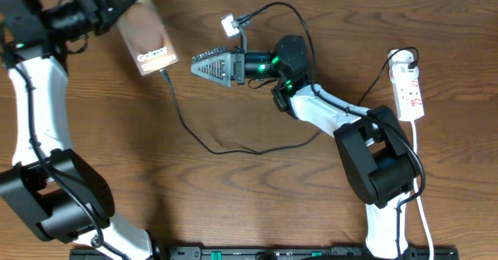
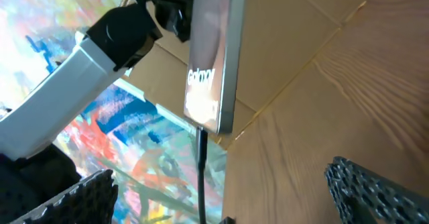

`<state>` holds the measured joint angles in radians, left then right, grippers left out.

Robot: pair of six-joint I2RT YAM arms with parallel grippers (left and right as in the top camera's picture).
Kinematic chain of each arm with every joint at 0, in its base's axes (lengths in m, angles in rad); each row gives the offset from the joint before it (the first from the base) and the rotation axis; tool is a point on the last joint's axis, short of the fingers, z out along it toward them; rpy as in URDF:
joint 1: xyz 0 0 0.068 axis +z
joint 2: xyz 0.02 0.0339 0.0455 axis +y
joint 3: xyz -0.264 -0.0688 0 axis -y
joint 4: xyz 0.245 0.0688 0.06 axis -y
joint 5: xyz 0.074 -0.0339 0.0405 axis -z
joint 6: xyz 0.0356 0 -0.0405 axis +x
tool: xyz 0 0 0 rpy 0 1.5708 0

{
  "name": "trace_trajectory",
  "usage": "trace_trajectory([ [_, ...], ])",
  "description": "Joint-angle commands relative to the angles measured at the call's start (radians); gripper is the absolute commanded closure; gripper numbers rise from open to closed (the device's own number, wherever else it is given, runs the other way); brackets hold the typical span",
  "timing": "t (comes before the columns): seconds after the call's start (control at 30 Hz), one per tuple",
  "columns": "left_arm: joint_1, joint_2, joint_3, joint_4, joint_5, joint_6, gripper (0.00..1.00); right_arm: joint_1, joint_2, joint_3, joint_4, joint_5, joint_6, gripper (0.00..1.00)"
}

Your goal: Plug charger to phone and switch on socket

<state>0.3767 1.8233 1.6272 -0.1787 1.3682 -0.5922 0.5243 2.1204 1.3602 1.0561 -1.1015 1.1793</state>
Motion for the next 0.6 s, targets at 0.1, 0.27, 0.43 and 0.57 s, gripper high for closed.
trace_trajectory([
  [0.1, 0.017, -0.011, 0.006, -0.296, -0.162, 0.258, 0.92, -0.034, 0.004, 0.014, -0.006, -0.043, -0.005, 0.01],
  [0.27, 0.005, -0.010, -0.003, -0.510, -0.370, 0.356, 0.93, -0.048, 0.004, 0.014, -0.053, -0.050, -0.006, 0.01],
  [0.43, -0.003, -0.005, -0.074, -0.523, -0.444, 0.357, 0.93, -0.058, 0.004, 0.014, -0.054, -0.073, -0.010, 0.01],
  [0.57, -0.003, 0.007, -0.142, -0.513, -0.462, 0.391, 0.93, -0.061, 0.004, 0.014, -0.055, -0.084, -0.011, 0.01],
])
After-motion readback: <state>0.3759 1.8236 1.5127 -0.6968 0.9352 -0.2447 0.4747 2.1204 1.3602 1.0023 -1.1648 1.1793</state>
